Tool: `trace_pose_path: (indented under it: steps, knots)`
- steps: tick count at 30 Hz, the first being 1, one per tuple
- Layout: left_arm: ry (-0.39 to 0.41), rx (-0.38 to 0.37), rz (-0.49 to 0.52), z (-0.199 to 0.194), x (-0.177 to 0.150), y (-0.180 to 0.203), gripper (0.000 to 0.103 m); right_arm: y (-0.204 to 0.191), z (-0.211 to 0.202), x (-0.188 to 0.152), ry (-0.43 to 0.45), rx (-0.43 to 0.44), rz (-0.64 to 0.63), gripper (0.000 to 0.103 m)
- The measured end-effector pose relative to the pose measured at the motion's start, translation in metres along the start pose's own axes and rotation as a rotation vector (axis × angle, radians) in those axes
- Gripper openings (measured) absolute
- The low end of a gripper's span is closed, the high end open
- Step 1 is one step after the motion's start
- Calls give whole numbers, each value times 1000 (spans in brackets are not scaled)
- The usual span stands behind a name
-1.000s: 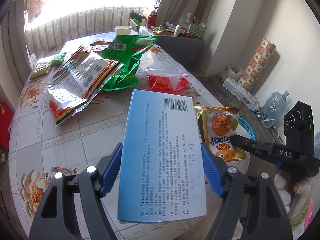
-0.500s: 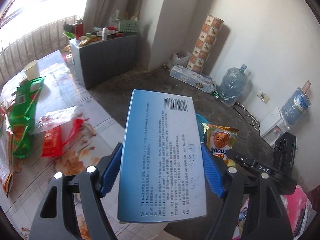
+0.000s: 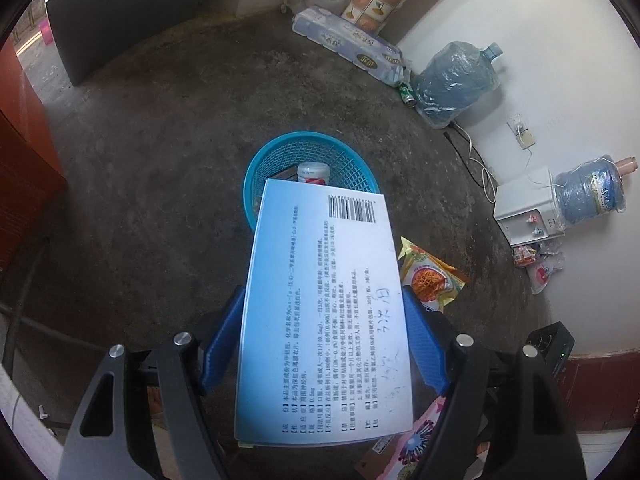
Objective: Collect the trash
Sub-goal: 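Carry both to the blue wastebasket and open both tools over it, then move both tools back toward the table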
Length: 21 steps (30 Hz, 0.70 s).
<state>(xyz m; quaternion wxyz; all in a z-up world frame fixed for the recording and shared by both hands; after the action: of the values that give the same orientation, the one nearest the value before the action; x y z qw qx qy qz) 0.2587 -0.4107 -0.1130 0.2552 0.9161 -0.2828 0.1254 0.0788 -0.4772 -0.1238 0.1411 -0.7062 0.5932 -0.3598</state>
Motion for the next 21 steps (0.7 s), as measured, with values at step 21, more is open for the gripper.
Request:
trace_pose_path:
  steps: [21]
  knots:
    - [129,-28,-59,50,53,-1,85,20,99,22,-7,-146,60,46]
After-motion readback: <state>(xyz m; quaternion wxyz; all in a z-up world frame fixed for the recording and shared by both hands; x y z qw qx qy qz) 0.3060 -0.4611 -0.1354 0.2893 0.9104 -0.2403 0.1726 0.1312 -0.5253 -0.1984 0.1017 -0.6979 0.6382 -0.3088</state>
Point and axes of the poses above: each gripper's, at about its wrist camera, not at the fingertips, and z roughly the way its jaws point, y to its right, x to its top, the point moved 1 cm from there along z, roughly the way its jaws point, and after that the axes turned 11 degrees about y, right-handed, at the moved point
